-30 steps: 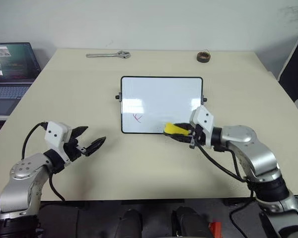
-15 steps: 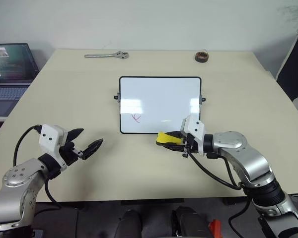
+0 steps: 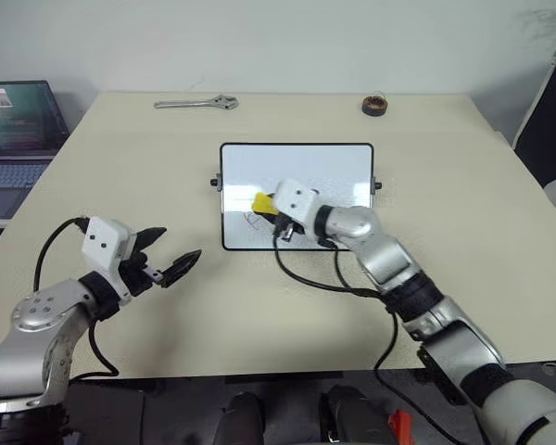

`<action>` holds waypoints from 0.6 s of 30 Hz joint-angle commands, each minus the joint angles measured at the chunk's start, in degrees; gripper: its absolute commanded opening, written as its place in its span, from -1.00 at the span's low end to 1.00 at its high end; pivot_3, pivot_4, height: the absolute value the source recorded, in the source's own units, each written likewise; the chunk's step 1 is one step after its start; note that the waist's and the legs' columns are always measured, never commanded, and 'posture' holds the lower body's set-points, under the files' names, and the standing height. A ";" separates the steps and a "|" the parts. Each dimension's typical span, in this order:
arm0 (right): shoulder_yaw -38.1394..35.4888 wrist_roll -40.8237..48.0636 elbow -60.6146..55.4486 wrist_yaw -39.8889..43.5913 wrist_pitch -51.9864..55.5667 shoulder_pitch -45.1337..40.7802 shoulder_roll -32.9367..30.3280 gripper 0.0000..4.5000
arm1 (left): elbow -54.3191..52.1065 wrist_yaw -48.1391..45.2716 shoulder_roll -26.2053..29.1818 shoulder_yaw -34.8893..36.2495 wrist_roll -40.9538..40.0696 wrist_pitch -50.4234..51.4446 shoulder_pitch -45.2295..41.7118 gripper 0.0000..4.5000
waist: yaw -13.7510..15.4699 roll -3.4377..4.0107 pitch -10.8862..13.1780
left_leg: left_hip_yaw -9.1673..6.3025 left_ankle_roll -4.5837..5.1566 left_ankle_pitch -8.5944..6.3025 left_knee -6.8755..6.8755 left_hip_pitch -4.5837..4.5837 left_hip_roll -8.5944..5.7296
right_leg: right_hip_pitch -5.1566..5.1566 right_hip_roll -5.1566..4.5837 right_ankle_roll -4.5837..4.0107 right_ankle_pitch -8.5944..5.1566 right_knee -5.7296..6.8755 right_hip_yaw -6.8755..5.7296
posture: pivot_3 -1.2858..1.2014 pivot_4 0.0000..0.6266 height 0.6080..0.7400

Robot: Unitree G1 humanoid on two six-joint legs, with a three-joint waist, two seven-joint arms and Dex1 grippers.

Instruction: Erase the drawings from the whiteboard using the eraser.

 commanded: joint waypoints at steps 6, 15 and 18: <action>3.37 -7.20 18.92 1.55 -12.84 -6.21 2.45 -0.47 | -0.13 -2.38 2.12 -0.91 0.03 0.55 -0.81 1.00 | 0.06 0.00 0.00 | -0.01 0.00 -0.01 0.00 0.02 0.02 | 0.01 -0.06 0.01 -0.01 0.03 -0.01 | 0.03 -0.52 1.00; 0.95 -9.83 23.41 -6.92 -16.00 -9.02 3.88 -0.47 | -0.42 -3.00 2.89 -1.64 -0.08 1.16 -1.56 1.00 | 0.02 0.01 0.01 | -0.07 0.00 0.00 0.04 0.16 0.03 | 0.08 -0.02 -0.01 0.00 0.22 -0.02 | 0.03 -0.52 1.00; 1.67 -10.56 26.00 -6.93 -16.66 -10.51 4.89 -0.47 | -0.65 -3.33 2.84 -1.97 -0.08 1.37 -1.58 1.00 | 0.14 0.02 0.01 | -0.11 -0.01 0.01 0.04 0.15 0.01 | 0.07 0.00 -0.04 0.02 0.25 -0.05 | 0.03 -0.52 1.00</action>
